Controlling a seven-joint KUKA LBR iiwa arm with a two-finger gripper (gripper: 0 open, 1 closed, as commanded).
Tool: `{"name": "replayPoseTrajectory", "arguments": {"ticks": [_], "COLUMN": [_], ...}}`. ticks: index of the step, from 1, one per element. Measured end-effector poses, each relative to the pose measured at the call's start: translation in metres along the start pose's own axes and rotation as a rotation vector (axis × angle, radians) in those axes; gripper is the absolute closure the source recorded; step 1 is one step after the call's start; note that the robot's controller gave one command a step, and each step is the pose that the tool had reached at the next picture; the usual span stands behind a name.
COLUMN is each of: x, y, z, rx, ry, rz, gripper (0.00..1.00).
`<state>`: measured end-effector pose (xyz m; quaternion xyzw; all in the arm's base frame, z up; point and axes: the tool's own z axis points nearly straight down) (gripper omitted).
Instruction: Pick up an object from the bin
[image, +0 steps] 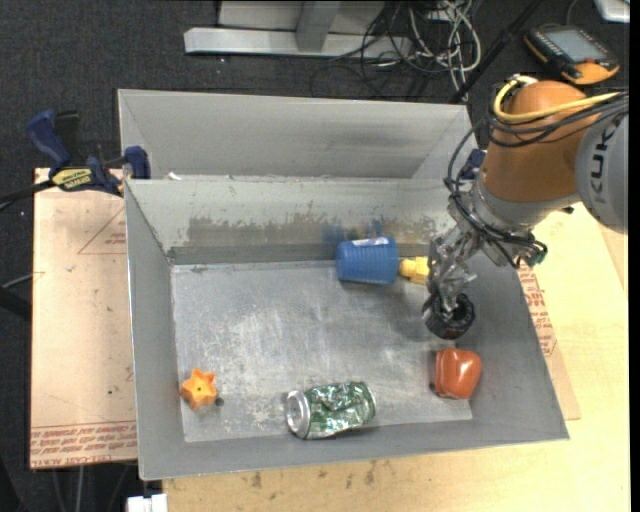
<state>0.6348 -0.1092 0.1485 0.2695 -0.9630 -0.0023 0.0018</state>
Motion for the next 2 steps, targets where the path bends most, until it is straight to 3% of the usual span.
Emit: {"name": "replayPoseTrajectory", "arguments": {"ticks": [1,2], "x": [-0.003,0.001], "y": [-0.004,-0.001], "z": [-0.039,-0.079], "rx": [0.007,0.006], "ry": [-0.008,-0.005], "rz": [0.099,-0.021], "gripper": [1.00,1.00]}}
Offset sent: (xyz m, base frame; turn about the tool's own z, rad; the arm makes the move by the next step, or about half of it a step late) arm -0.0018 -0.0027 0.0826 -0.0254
